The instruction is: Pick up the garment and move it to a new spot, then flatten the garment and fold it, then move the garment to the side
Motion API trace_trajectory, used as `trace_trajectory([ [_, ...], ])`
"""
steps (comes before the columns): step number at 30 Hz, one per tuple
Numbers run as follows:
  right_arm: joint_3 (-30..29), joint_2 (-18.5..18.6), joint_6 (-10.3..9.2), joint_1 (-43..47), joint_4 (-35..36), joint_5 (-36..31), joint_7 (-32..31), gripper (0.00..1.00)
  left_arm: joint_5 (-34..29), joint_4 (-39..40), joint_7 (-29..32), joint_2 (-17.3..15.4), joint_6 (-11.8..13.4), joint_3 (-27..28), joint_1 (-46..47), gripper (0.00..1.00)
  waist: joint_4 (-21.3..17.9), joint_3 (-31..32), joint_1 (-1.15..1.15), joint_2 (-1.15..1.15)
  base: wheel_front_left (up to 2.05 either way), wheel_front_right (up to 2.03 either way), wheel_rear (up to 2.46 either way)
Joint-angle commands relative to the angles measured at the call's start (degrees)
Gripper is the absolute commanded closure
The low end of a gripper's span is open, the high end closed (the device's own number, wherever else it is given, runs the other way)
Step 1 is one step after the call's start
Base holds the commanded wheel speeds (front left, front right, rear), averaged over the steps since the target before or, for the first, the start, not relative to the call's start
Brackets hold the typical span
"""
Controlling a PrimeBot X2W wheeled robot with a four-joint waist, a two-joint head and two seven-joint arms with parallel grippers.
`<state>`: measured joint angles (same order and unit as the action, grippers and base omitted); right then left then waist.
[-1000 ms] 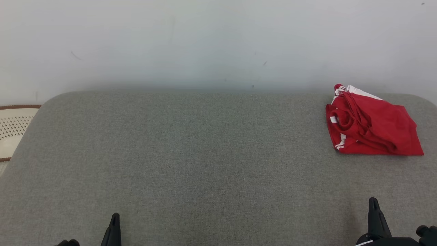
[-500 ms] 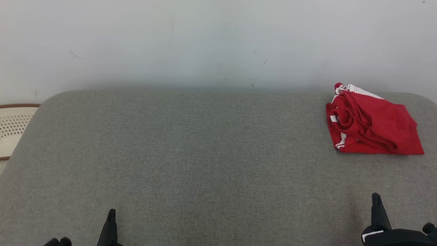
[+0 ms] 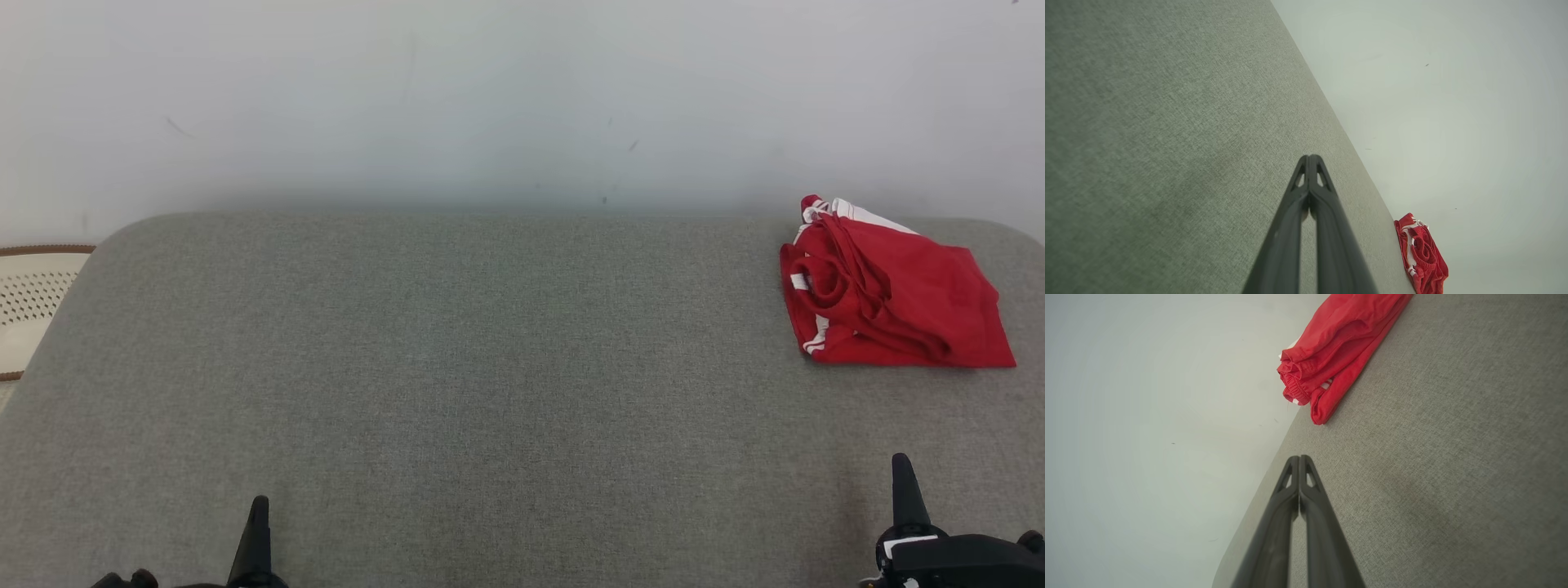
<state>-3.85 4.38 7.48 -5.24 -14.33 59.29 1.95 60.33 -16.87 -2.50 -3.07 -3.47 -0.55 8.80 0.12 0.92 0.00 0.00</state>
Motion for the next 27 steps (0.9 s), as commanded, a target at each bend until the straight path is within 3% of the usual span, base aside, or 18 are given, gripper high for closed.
trace_trajectory([
  [1,-0.32,0.55,0.02,-1.23,-0.07,2.13,-0.48,1.00,2.08,-0.11,0.45,-0.06,-0.50,0.46,1.78,1.00,0.00,-0.04,0.00,0.00,0.00,0.00,0.00],
  [27,-2.64,0.41,0.02,-4.44,-3.20,17.01,-4.58,1.00,16.28,-3.18,3.65,0.05,-2.20,2.10,4.43,1.00,-0.06,-0.57,0.00,0.00,0.00,0.00,0.00],
])
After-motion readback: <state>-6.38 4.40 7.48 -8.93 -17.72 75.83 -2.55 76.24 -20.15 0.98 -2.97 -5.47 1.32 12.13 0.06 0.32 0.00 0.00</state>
